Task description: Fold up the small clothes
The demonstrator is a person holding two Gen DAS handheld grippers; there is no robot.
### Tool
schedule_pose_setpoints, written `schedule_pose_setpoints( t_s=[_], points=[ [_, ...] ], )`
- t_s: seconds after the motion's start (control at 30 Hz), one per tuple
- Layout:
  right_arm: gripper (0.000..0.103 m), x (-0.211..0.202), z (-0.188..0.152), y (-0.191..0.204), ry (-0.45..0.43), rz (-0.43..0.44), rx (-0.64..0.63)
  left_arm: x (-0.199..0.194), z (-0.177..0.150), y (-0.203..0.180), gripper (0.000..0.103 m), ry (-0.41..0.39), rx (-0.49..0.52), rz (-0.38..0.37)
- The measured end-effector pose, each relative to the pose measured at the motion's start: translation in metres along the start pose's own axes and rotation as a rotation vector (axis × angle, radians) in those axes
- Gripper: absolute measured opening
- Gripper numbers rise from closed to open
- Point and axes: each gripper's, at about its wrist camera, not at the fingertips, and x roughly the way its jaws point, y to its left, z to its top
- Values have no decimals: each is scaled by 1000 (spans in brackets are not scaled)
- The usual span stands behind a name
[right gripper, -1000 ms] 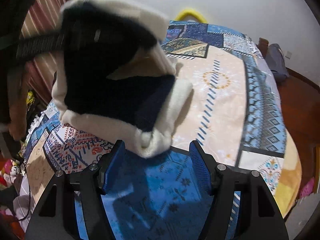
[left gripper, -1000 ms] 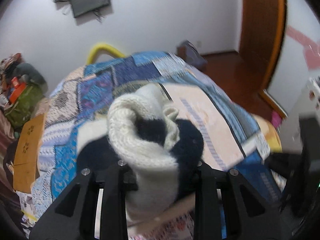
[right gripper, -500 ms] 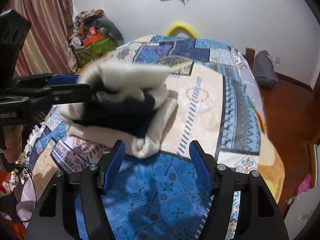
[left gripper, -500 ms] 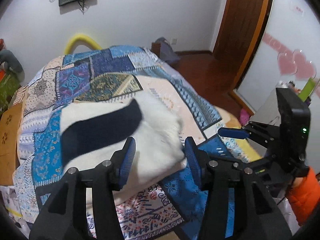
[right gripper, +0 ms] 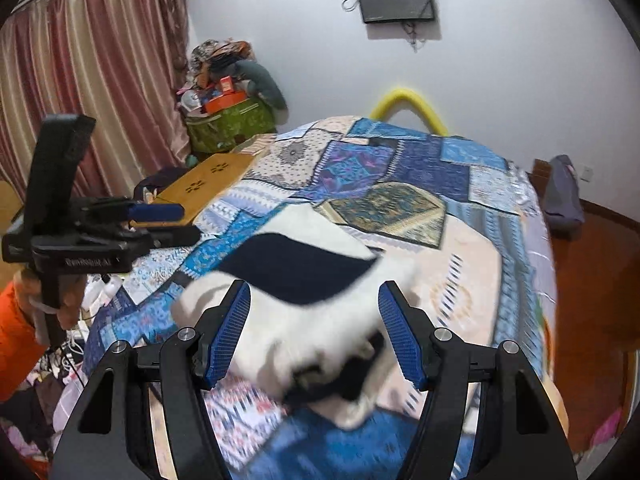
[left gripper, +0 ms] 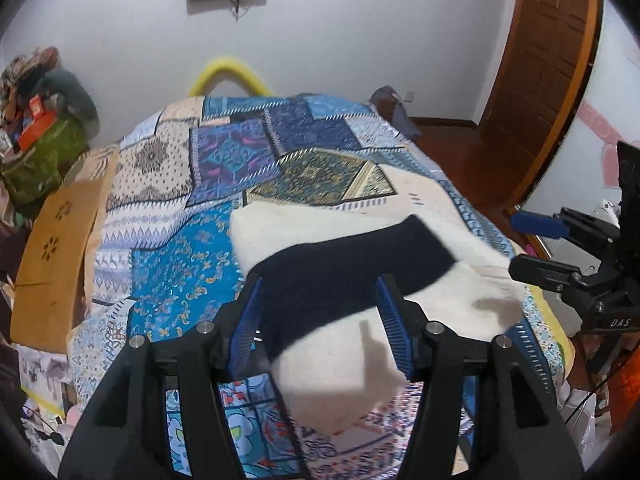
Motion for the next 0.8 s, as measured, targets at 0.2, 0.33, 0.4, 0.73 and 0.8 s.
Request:
schedule_pose_setpoints(
  t_s=[0.2, 0.33, 0.4, 0.73, 0.8],
  points=[
    [63, 58, 7, -1, 114, 30, 8, 43, -5, 6, 57, 77, 2, -47],
    [63, 82, -16, -11, 210, 7, 14, 74, -22, -5, 57, 133, 36, -54],
    [61, 83, -31, -14, 237, 4, 14, 76, -30, -11, 58, 112, 78, -34],
    [62, 45, -63, -7, 195, -26, 4, 50, -63, -17, 64, 64, 126, -5],
    [62, 39, -66, -7, 191, -33, 4, 41, -68, -13, 65, 57, 102, -20]
  ],
)
